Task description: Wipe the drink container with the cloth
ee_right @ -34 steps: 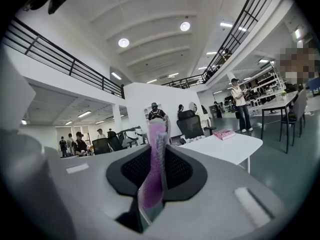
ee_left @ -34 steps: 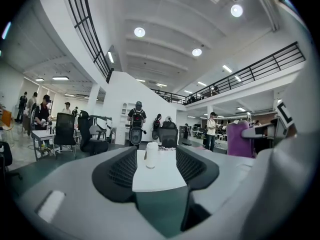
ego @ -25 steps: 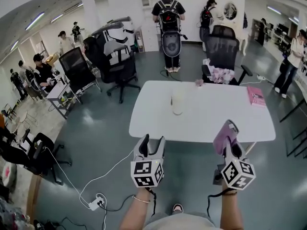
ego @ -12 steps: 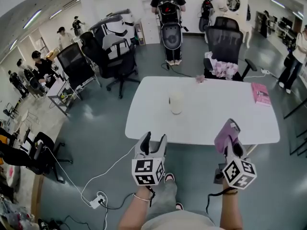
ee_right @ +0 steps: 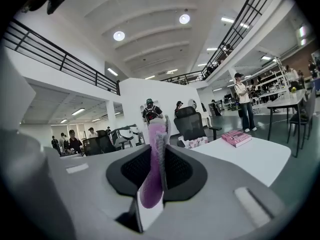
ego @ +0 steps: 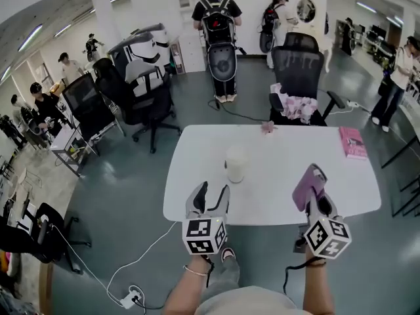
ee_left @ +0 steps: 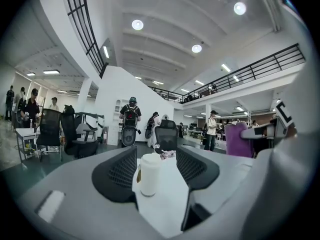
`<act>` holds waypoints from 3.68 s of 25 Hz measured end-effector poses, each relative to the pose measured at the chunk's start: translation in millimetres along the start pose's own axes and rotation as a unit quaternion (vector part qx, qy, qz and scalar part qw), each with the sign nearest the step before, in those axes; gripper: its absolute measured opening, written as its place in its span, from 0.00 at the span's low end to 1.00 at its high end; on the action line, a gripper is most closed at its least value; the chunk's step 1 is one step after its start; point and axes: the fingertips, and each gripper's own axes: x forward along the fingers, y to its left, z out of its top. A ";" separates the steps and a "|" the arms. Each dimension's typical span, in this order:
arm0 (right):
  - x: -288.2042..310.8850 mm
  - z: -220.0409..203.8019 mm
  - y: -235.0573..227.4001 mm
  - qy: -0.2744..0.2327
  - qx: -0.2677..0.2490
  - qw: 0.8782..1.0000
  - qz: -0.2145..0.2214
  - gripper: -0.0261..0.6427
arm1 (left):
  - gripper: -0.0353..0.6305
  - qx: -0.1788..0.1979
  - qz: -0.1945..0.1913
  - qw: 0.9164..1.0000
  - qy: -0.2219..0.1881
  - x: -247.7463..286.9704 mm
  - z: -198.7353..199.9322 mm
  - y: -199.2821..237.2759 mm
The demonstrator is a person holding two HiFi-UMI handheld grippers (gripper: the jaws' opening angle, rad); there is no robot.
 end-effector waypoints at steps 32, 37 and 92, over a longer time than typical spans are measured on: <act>191.2 4.8 16.3 0.044 -0.015 0.998 -0.053 0.14 | 0.44 0.005 -0.122 0.991 0.046 170.0 -19.1 59.9; 198.7 2.0 18.6 0.055 -0.016 0.998 -0.039 0.14 | 0.44 0.004 -0.126 0.990 0.058 165.1 -27.5 54.0; 222.1 -54.4 -2.1 0.139 -0.006 0.990 -0.009 0.15 | 0.48 0.087 -0.218 0.967 0.105 197.8 -85.3 15.4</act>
